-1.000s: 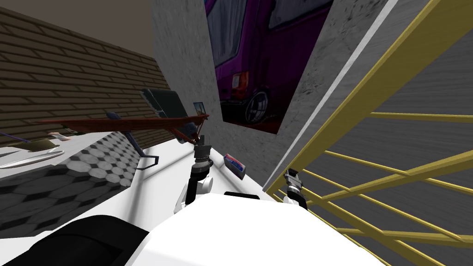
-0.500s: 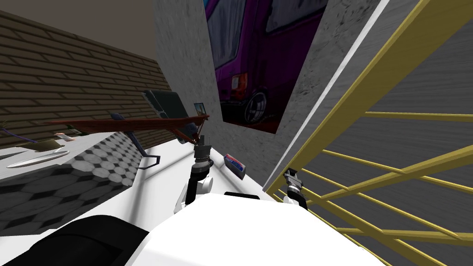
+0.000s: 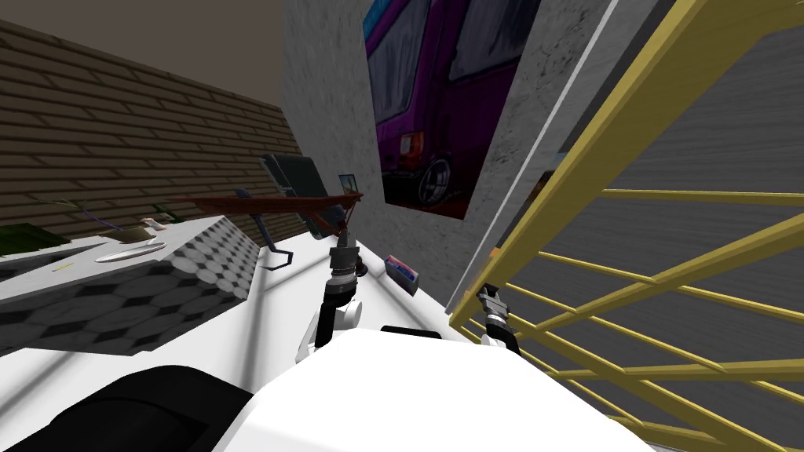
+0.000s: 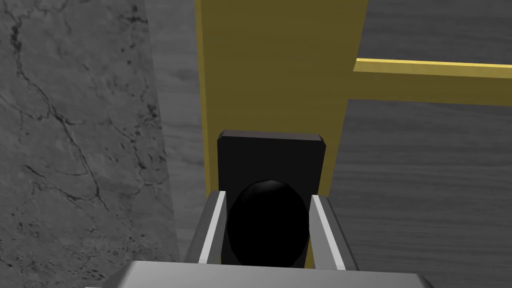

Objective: Pull the door open

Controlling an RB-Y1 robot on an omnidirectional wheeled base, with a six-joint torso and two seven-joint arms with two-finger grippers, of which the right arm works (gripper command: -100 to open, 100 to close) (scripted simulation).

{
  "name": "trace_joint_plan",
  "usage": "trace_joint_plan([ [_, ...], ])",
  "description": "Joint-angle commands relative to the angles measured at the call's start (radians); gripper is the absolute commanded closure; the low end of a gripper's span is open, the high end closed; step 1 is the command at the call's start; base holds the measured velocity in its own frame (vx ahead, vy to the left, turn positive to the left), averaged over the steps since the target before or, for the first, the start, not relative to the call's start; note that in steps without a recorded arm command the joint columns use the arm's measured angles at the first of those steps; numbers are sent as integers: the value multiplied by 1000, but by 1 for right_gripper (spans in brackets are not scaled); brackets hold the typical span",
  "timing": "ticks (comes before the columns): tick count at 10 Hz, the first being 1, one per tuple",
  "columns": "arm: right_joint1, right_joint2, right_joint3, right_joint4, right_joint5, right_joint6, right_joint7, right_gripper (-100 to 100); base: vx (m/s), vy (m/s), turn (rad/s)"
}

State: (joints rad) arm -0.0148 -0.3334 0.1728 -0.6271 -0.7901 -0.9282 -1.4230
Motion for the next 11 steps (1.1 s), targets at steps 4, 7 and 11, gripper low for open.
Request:
trace_joint_plan([
  [4,5,-11,58,-24,32,9,-33,100,-204,-17,57],
  [7,7,-21,81,-23,43,2,-52,100,-157,-14,60],
  [11,21,-46,134,-43,70,-5,-91,100,-234,-6,70],
])
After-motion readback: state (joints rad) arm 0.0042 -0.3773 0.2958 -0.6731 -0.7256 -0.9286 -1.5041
